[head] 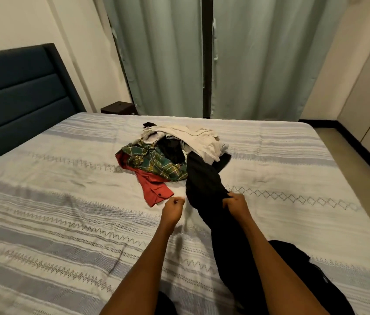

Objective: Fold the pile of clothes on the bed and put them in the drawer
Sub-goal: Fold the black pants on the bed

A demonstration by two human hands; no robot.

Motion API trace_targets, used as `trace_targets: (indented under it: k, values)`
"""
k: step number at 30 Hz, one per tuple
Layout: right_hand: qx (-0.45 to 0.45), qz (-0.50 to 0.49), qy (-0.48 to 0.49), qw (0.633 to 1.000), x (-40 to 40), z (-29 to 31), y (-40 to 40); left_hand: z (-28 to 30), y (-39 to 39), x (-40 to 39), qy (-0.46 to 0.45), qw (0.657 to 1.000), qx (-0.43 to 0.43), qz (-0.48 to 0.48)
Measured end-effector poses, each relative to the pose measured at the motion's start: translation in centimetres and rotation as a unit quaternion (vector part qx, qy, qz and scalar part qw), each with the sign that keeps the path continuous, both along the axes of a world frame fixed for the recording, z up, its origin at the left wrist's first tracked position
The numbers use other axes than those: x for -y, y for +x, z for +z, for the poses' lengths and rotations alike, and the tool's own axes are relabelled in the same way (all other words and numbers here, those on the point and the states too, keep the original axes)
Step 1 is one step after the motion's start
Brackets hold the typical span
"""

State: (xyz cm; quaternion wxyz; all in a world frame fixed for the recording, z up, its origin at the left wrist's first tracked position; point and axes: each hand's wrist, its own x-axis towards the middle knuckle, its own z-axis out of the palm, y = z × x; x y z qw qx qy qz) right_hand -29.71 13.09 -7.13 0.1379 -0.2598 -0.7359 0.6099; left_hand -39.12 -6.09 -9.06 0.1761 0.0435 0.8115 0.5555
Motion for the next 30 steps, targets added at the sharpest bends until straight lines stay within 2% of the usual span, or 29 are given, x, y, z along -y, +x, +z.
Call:
trace_targets:
  k: [3,5,6,7,8,10,11,13,15,18,20,22,25,27,30]
  values:
    - [-0.034,0.032,-0.114,0.992,-0.8,4.0,4.6,2.7,1.1,-2.8,0.147,0.976,0.16,0.009]
    - [-0.019,0.072,-0.187,0.98,-0.7,3.4,7.4,4.2,1.5,-4.5,0.257,0.923,0.286,-0.021]
    - [0.017,0.107,-0.196,0.975,-0.7,2.5,8.9,4.6,2.0,-5.1,0.286,0.904,0.317,-0.031]
    - [0.056,0.137,-0.186,0.971,-0.7,1.4,9.9,5.0,2.7,-5.7,0.275,0.906,0.32,-0.038]
    - [0.119,0.184,-0.135,0.966,-0.8,0.6,10.9,5.2,3.5,-6.3,0.234,0.922,0.306,-0.044]
    - [0.231,0.283,-0.061,0.929,-1.2,0.0,12.8,5.0,5.3,-6.5,0.124,0.959,0.252,-0.047]
    - [0.25,0.296,-0.054,0.92,-1.4,0.3,13.2,4.6,5.6,-6.1,0.086,0.971,0.22,-0.042]
    - [0.205,0.27,-0.104,0.935,-1.9,1.0,13.7,3.4,5.4,-4.8,0.046,0.987,0.154,-0.029]
    - [0.155,0.182,-0.201,0.95,-2.4,1.2,14.1,2.7,6.0,-3.0,0.002,0.994,0.102,-0.039]
    - [0.131,0.055,-0.178,0.974,-2.4,1.4,13.1,2.1,8.4,-0.2,-0.029,0.996,0.032,-0.082]
    - [0.165,0.043,-0.154,0.973,-0.6,2.5,11.7,0.8,10.2,1.6,-0.017,0.993,0.042,-0.11]
    - [0.217,0.081,-0.132,0.964,2.1,2.9,10.3,-0.6,12.1,2.9,-0.016,0.985,0.081,-0.148]
    - [0.239,0.11,-0.133,0.956,6.1,1.7,8.9,-2.0,14.1,3.9,-0.042,0.972,0.109,-0.206]
    - [0.246,0.132,-0.097,0.955,8.5,1.8,9.4,-2.8,15.0,4.7,-0.049,0.958,0.131,-0.248]
    - [0.215,0.11,-0.086,0.967,9.2,1.0,10.7,-2.6,16.2,6.6,0.01,0.933,0.256,-0.252]
